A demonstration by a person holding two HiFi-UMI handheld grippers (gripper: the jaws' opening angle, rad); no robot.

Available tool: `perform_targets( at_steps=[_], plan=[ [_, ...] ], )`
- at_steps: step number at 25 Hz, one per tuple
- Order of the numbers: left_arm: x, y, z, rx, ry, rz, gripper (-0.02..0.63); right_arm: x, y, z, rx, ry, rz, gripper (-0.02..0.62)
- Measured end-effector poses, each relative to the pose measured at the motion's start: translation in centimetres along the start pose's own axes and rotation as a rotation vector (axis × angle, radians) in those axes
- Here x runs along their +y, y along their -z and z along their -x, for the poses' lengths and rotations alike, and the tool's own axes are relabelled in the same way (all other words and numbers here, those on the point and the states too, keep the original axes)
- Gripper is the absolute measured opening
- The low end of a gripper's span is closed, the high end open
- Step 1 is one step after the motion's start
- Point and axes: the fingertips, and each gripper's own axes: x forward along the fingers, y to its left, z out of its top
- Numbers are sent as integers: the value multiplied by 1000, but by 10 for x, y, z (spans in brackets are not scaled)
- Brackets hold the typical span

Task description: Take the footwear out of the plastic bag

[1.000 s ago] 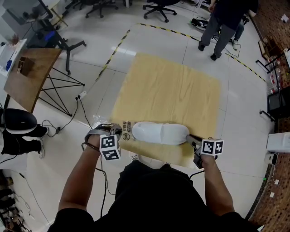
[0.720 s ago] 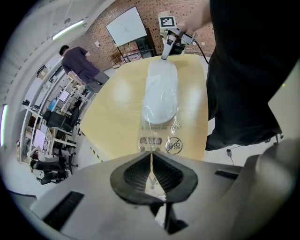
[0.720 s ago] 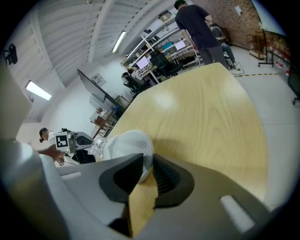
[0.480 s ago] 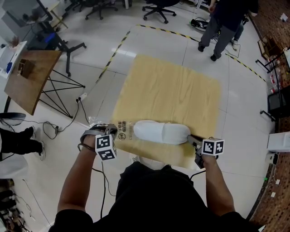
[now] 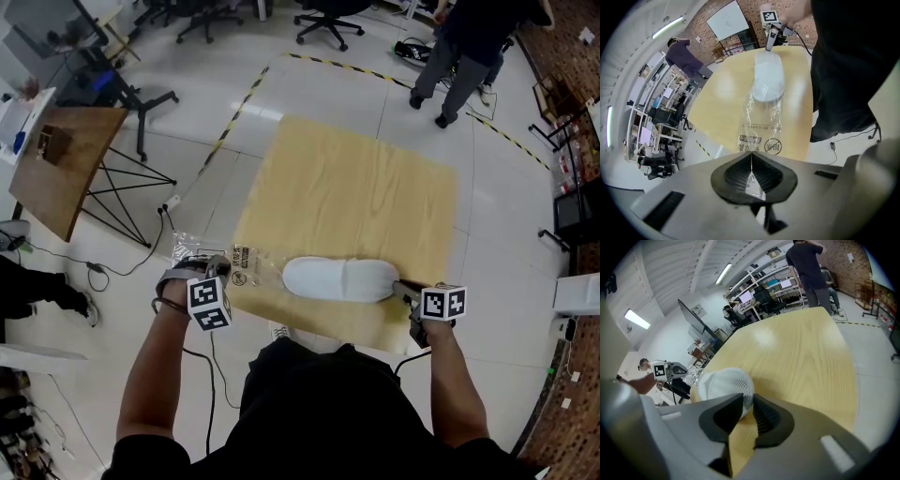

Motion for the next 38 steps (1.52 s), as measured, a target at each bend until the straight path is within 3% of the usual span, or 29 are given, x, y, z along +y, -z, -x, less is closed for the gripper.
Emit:
perform_targets(
  at_steps=[14,22,29,34,38],
  plan=[
    [46,32,3,76,-70,39,8,-2,-10,-6,53,15,89,71],
    [97,29,6,86,-188,110,8,-2,-12,-5,45,9,69,71],
    [127,-50,-6,-91,-186,219,8,2,-10,-8,23,-1,9,69],
    [124,-134,-23,-205,-124,222,8,4,-8,-7,15,-6,-5,69],
    [116,-198,-30,-279,-82,180,8,6,-6,-5,10,-22,-3,70]
  ],
)
